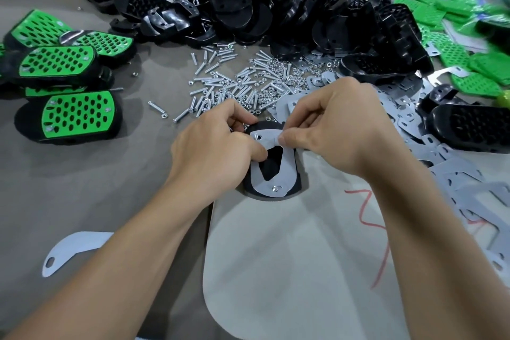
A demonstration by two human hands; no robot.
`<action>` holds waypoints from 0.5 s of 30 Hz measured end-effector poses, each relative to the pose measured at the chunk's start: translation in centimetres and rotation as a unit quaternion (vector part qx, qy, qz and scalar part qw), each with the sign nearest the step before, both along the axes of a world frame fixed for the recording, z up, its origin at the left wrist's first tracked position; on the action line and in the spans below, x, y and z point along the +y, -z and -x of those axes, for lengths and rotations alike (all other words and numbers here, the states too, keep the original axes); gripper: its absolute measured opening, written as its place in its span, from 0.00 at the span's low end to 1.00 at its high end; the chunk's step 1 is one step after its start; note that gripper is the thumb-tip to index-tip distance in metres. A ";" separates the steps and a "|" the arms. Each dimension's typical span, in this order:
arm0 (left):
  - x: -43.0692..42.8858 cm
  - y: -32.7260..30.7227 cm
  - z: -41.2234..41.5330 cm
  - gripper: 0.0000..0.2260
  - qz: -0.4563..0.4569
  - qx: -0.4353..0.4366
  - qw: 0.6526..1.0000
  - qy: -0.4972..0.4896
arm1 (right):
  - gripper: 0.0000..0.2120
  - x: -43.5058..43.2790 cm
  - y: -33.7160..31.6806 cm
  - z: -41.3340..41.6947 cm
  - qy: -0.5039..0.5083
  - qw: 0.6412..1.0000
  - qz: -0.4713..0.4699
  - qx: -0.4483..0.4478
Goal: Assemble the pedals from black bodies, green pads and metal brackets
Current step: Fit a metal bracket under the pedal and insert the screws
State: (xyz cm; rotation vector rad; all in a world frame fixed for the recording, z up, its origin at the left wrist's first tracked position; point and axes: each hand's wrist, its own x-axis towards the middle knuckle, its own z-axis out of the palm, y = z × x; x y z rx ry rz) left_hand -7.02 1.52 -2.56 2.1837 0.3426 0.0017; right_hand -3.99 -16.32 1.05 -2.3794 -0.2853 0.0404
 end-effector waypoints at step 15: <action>-0.2 -0.3 0.0 0.23 0.009 0.010 1.000 -0.019 | 0.20 -0.4 -0.8 0.0 0.031 0.997 -0.073 -0.015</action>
